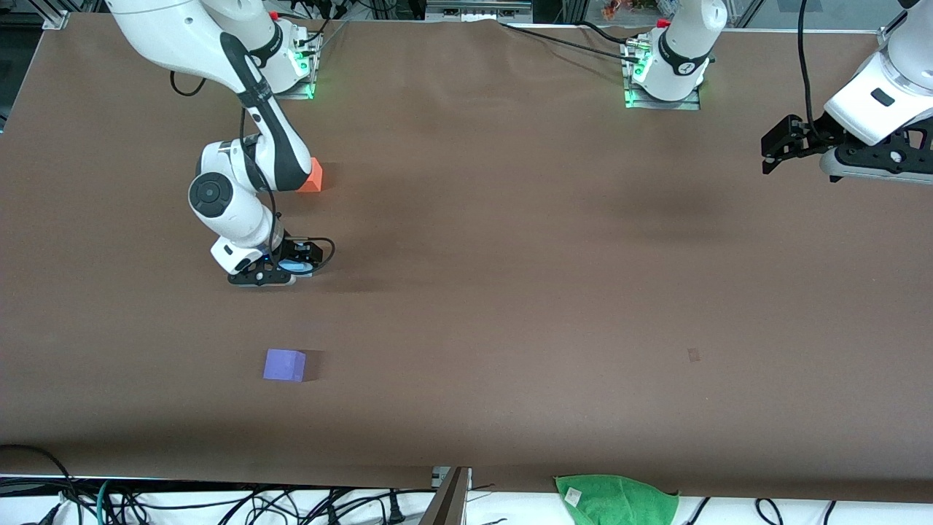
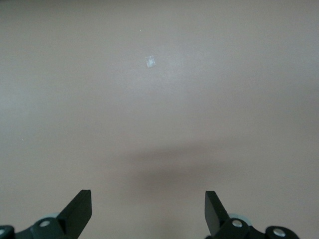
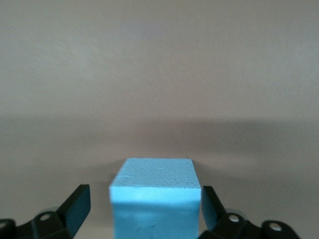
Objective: Place blue block between orange and purple blocks
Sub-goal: 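Open the right gripper and withdraw it from the blue cube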
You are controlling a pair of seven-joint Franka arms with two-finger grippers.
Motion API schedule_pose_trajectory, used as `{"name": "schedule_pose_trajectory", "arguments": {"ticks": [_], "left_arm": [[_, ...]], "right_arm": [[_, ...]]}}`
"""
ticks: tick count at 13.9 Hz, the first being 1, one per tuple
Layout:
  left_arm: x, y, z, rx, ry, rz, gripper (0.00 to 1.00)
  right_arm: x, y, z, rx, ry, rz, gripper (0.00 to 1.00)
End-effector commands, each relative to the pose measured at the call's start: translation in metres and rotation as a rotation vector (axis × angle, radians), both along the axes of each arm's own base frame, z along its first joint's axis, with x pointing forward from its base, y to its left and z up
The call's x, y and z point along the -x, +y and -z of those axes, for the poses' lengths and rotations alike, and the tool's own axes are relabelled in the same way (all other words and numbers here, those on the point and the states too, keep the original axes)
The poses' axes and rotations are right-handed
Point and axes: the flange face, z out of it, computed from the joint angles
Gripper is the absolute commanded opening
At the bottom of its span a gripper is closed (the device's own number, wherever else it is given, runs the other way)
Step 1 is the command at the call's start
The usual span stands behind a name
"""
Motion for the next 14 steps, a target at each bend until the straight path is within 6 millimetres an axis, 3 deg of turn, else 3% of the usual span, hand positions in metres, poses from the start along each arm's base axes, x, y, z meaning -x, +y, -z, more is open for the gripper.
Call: {"name": "schedule_pose_trajectory", "arguments": {"ticks": [1,3,5,6,8,9,11,13,14], "left_arm": [[0.003,-0.001,-0.007,-0.001,-0.003,0.022,1.00],[0.003,-0.001,-0.006,-0.001,-0.002,0.022,1.00],[0.003,-0.001,-0.007,-0.001,-0.005,0.021,1.00],[0.003,-0.001,-0.007,-0.001,-0.003,0.022,1.00],[0.003,-0.001,-0.006,-0.001,-0.003,0.022,1.00],[0.003,-0.001,-0.007,-0.001,-0.005,0.022,1.00],[0.003,-0.001,-0.006,-0.001,-0.003,0.022,1.00],[0.003,-0.003,-0.006,-0.001,-0.003,0.022,1.00],[0.003,-0.003,-0.007,-0.001,-0.005,0.021,1.00]], "right_arm": [[-0.016,0.016,-0.066,-0.038,0.006,0.045,1.00],[-0.021,0.011,-0.114,-0.050,0.021,0.054,1.00],[-0.032,-0.028,-0.158,-0.036,0.082,0.080,1.00],[-0.038,-0.032,-0.185,-0.042,0.104,0.053,1.00],[-0.045,-0.023,-0.250,-0.049,0.133,0.036,1.00],[-0.044,-0.028,-0.270,-0.048,0.146,0.039,1.00],[-0.025,-0.045,-0.328,-0.053,0.119,0.013,1.00],[0.009,-0.056,-0.357,-0.073,0.091,-0.018,1.00],[0.022,-0.065,-0.360,-0.059,0.070,-0.014,1.00]]}}
